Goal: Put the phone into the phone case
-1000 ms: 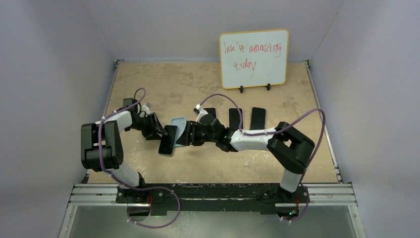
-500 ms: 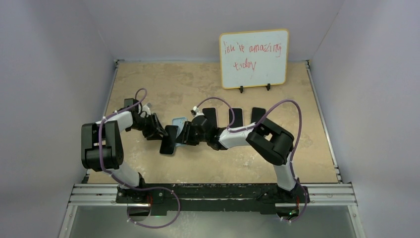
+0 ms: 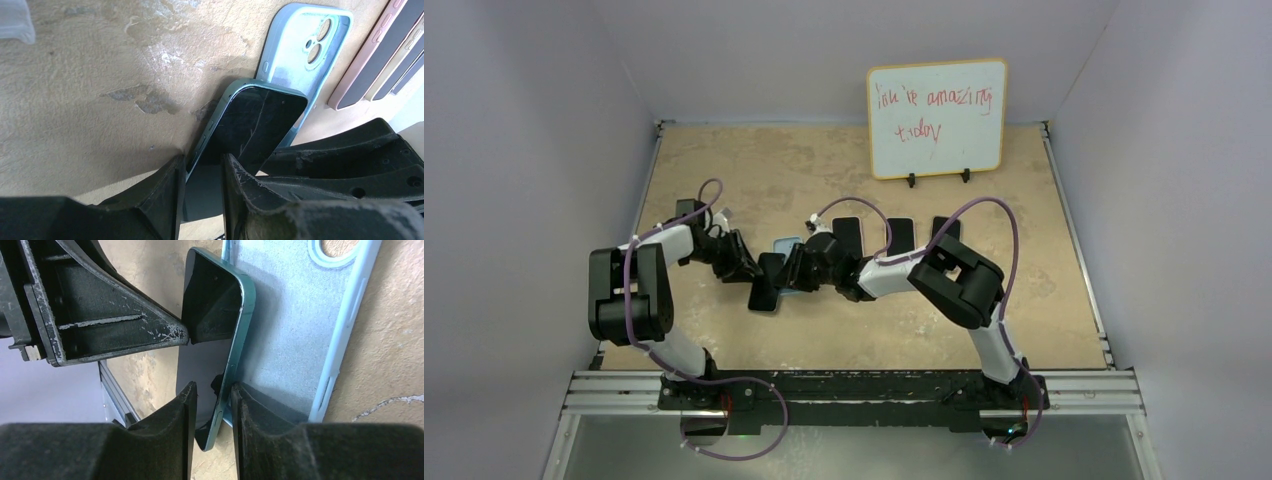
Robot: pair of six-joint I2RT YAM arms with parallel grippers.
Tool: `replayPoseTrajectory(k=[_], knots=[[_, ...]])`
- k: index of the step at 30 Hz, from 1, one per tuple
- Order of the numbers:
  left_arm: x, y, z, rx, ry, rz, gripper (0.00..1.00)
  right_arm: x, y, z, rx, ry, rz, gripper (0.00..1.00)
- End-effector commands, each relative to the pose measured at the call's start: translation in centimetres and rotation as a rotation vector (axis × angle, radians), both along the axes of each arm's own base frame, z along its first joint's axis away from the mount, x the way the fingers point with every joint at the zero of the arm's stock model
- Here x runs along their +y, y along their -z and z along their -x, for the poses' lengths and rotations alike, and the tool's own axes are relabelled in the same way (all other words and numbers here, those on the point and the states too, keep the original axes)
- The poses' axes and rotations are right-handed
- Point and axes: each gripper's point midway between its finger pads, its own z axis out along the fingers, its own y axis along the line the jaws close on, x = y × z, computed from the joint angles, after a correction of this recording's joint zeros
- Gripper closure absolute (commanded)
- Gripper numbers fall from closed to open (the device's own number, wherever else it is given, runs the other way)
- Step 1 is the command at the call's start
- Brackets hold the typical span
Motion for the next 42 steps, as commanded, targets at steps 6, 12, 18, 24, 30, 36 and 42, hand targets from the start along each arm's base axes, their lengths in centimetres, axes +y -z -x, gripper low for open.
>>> replayPoseTrajectory(k=[6, 12, 18, 24, 30, 36, 42], knots=[[-1.0, -0.2, 0.2, -0.019, 0.037, 0.026, 0.67, 1.8, -2.7, -0.6, -0.008, -0.014, -0.126, 0.90], [-1.1, -2.2, -0.4, -0.067, 0.011, 0.035, 0.46, 1.0, -5.1, -0.9, -0.037, -0.015, -0.183, 1.00], [-1.3, -6.0, -1.9, -0.174, -0.006, 0.048, 0.30, -1.4, -7.5, -1.5, -0.033, -0.004, -0.232, 1.00], [-1.7, -7.6, -3.1, -0.227, 0.008, 0.077, 0.31, -3.9, -9.6, -1.9, -0.019, -0.001, -0.280, 1.00], [-2.7, -6.4, -3.8, -0.215, 0.030, 0.079, 0.40, -7.2, -10.9, -1.6, 0.001, 0.023, -0.281, 1.00], [-4.0, -4.4, -4.8, -0.192, 0.055, 0.014, 0.47, -10.7, -12.5, -0.8, -0.007, 0.060, -0.229, 1.00], [-3.0, -2.1, -5.4, -0.158, 0.036, -0.063, 0.53, -13.1, -13.5, 0.6, -0.025, 0.077, -0.181, 1.00]])
